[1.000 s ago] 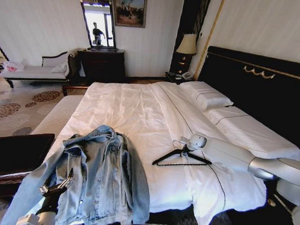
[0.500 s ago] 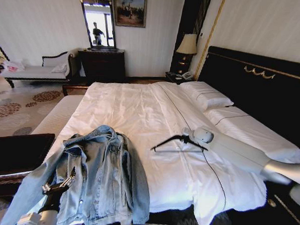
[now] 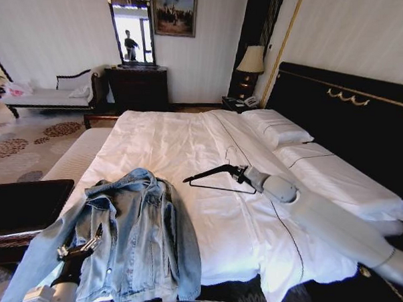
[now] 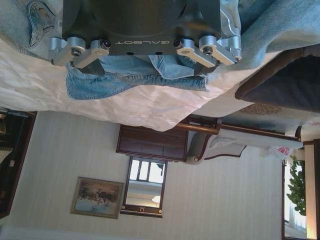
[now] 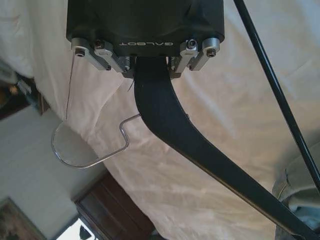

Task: Pick up the clothes from the bed and hang them on the clothes hanger.

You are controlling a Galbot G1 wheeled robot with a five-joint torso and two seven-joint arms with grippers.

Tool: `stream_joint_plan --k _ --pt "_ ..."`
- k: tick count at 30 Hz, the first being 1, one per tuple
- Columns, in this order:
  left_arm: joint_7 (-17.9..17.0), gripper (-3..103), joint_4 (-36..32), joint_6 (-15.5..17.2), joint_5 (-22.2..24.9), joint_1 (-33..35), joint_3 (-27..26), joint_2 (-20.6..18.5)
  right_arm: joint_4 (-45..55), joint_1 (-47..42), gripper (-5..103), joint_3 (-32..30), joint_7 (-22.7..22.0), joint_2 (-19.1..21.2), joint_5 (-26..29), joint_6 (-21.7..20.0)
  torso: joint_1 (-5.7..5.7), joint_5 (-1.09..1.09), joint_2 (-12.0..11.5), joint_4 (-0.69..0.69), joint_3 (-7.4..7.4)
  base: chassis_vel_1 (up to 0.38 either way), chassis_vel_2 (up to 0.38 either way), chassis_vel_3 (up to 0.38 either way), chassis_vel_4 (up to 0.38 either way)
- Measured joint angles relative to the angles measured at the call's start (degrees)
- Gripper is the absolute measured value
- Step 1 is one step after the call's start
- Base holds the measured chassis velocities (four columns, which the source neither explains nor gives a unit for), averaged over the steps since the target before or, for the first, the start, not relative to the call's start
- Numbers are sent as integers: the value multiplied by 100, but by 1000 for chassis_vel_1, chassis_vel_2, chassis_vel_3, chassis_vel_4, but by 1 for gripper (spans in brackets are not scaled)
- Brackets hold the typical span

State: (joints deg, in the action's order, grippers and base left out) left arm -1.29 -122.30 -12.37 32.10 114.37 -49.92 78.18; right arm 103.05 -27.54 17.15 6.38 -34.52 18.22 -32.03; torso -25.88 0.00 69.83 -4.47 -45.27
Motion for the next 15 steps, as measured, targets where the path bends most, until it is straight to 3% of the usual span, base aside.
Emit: stream_joint_plan --k 10,15 --pt "2 100 -129 58 -160 89 11 91 37 -1678 30 -1303 -104 -602 -812 212 0 -2 0 1 0 0 0 0 0" --pt "7 100 -186 95 -210 83 34 107 147 -2129 30 -1603 -129 -700 -997 256 0 1 -1 -2 0 35 19 -36 -42"
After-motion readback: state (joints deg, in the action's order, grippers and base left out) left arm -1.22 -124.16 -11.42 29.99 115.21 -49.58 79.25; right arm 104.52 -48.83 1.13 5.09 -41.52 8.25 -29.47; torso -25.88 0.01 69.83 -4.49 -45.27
